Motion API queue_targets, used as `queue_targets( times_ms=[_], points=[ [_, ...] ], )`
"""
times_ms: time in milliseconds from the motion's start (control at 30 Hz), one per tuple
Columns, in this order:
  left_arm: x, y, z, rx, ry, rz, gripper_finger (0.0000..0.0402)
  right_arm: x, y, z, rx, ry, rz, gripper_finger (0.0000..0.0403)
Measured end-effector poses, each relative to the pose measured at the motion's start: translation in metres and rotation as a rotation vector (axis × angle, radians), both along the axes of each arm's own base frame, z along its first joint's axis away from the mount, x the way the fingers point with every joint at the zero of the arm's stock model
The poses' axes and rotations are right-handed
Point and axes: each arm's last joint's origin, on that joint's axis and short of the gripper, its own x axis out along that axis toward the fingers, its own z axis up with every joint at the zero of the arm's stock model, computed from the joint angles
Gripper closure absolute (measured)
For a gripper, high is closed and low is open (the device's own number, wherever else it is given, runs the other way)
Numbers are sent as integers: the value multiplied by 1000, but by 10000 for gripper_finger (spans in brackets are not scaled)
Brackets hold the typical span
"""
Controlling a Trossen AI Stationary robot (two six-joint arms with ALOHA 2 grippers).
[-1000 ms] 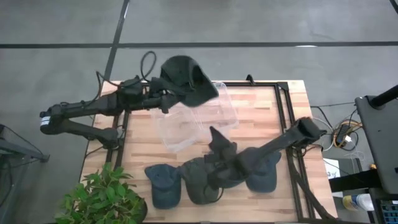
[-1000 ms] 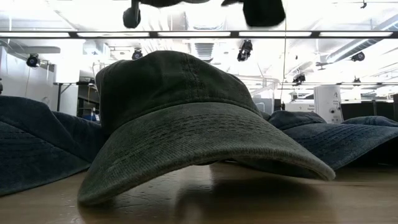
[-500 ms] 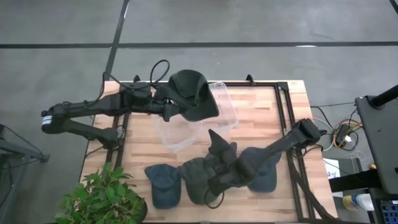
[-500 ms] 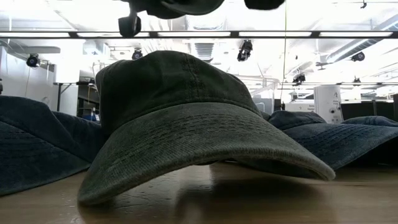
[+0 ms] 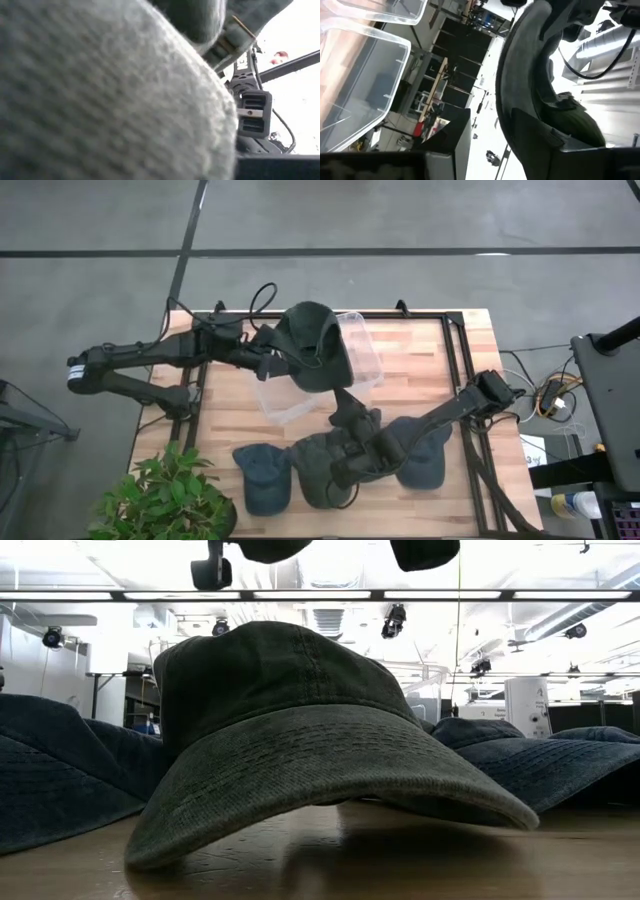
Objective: Pick & Place hat
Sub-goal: Put the left dark green cap into the right transparent bin
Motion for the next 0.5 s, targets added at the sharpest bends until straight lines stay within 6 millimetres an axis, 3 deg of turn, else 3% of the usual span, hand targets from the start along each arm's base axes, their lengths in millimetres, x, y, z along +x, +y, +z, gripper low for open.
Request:
queue_targets(
  times_ms=[300,400,500],
  points=[
    [1,-5,-2,-16,15,-45,399,3,-6,0,3,-3,-16,277],
    [1,-6,-4,-18,21,-51,393,3,-7,0,8,-13,-20,312],
    [1,-6,-8,-23,37,-53,386,4,-8,0,11,-19,-20,375]
  ],
)
